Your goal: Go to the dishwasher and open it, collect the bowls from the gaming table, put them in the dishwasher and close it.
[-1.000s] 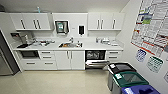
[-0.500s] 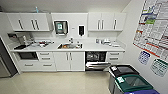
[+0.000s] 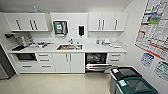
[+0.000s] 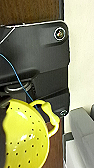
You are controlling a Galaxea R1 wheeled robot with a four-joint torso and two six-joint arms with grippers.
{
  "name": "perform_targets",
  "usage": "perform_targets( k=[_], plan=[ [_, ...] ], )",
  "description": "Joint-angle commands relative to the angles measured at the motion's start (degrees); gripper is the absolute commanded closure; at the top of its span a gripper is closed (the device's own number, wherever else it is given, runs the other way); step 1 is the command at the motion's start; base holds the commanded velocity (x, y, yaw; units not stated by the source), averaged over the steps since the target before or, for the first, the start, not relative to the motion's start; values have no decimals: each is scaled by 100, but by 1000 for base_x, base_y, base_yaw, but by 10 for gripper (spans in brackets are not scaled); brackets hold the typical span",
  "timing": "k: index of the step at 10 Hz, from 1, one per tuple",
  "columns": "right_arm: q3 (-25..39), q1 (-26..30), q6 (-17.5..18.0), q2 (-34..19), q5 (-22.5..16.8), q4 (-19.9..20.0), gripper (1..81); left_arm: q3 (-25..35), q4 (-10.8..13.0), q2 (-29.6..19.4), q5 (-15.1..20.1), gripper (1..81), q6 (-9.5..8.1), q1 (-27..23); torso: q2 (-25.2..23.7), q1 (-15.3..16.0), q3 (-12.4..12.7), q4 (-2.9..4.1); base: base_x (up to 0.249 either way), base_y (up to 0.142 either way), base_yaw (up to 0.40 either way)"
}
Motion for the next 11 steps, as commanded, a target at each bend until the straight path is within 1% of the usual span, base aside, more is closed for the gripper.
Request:
perform_targets(
  k=[1,11],
  plan=[
    [152,271,-14,-80,-35,-129,811,43,-12,-117,94,811,-7,-267,0,0,0,2,101,0,0],
    [152,262,-14,-89,-35,-129,811,43,-12,-117,102,811,-7,-268,-9,-3,2,0,101,0,0]
  ],
)
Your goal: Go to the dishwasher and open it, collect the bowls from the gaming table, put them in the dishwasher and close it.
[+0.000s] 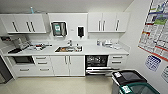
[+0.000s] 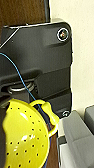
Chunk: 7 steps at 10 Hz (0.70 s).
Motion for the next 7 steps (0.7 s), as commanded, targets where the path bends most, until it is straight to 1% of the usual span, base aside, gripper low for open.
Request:
perform_targets(
  k=[1,7],
  plan=[
    [154,292,-7,-56,-18,-129,811,40,-12,-151,98,811,-7,-294,0,0,0,0,115,0,0],
    [172,292,-7,-47,-18,-129,811,40,-12,-168,98,811,-7,-294,2,2,-2,0,126,0,0]
  ],
)
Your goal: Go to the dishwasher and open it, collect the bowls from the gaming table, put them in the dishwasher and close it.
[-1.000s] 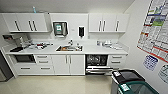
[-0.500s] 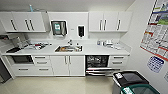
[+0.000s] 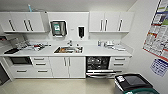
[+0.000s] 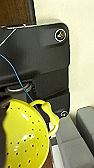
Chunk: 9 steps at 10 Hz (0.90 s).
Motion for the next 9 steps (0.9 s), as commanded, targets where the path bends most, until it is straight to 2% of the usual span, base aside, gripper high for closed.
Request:
perform_targets(
  k=[1,6,8,9],
  plan=[
    [188,262,-7,-80,-31,-107,811,43,-8,-104,117,811,-5,-265,0,0,0,0,140,0,0],
    [161,280,-7,-106,-22,-107,811,43,-8,-130,65,811,-13,-265,-2,-2,0,0,150,0,0],
    [240,323,29,-343,-22,-107,811,43,-8,-314,-330,811,-31,-265,0,0,0,0,154,0,0],
    [328,332,29,-475,-22,-107,811,43,-8,-402,-384,811,-48,-265,-2,-2,0,0,154,0,0]
  ],
)
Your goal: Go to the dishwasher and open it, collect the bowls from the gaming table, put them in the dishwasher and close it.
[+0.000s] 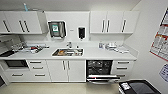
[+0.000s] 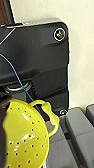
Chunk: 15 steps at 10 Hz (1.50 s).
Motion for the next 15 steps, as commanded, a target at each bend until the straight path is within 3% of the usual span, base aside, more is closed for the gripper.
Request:
perform_targets(
  k=[1,15],
  plan=[
    [302,346,28,-473,-37,-107,811,40,-8,-341,-162,811,-46,-279,0,0,0,0,154,0,0],
    [276,354,45,-395,-37,-107,811,40,27,-271,-180,811,-46,-270,0,0,0,0,148,0,0]
  ],
)
